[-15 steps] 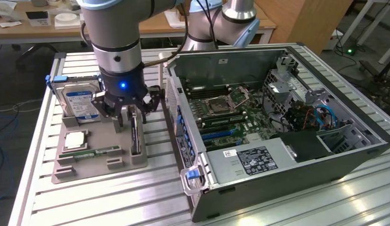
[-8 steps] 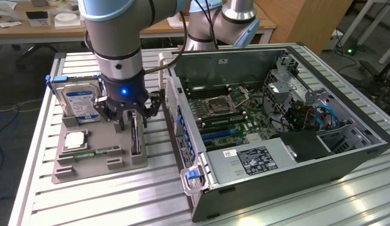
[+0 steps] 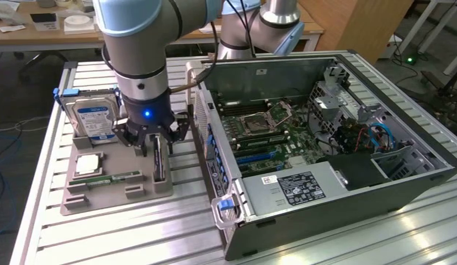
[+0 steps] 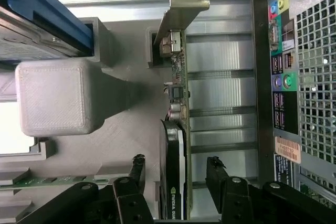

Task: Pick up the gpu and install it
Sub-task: 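Pick up the gpu and move the gpu toward the slot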

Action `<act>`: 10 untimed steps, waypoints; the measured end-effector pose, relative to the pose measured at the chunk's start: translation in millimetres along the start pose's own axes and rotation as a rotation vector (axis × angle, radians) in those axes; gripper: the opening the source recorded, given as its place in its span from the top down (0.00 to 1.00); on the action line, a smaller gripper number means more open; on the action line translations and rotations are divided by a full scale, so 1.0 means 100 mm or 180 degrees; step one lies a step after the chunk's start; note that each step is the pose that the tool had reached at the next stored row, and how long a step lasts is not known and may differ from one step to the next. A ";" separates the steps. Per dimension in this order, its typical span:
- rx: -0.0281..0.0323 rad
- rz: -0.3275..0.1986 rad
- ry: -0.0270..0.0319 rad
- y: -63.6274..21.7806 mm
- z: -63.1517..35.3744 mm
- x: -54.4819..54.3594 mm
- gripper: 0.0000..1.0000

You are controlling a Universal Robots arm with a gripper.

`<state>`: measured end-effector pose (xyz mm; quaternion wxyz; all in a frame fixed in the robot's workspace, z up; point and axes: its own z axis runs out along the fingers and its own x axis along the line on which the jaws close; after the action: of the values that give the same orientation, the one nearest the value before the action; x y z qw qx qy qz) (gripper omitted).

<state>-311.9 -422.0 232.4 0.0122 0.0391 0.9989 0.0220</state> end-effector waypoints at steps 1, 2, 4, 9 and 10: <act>0.0000 0.0000 0.0000 0.010 0.018 0.00 0.41; 0.0000 0.0000 0.0000 0.020 0.039 0.00 0.41; -0.0001 0.0000 0.0000 0.036 0.076 0.00 0.41; 0.0000 0.0000 0.0000 0.057 0.168 0.00 0.41; 0.0000 0.0000 0.0000 0.060 0.186 0.00 0.41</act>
<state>-311.1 -415.2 214.1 0.0122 0.0391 0.9989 0.0220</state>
